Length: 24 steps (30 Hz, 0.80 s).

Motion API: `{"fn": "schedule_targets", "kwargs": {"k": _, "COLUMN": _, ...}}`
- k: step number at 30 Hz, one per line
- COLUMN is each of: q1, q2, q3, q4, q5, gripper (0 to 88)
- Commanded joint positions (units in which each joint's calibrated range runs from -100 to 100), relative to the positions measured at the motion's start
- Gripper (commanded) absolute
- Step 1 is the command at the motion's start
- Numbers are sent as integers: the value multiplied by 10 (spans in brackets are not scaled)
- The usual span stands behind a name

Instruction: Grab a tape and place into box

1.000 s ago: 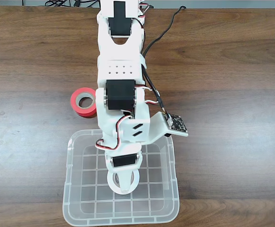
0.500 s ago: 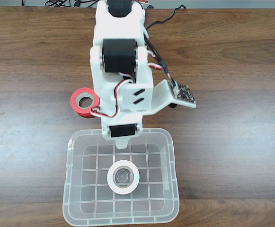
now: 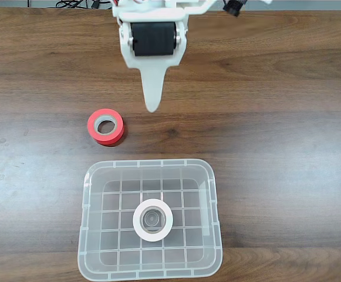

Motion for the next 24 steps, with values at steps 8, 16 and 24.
{"fn": "schedule_targets", "kwargs": {"k": 8, "q1": -15, "q2": -423, "q3": 577, "q4": -32, "q5": 4, "gripper": 16}}
{"fn": "schedule_targets", "kwargs": {"k": 16, "q1": -32, "q2": -662, "q3": 993, "q4": -283, "q5": 24, "gripper": 16}}
{"fn": "schedule_targets", "kwargs": {"k": 24, "q1": -27, "q2": -884, "q3": 1336, "q4": -388, "q5": 25, "gripper": 18}}
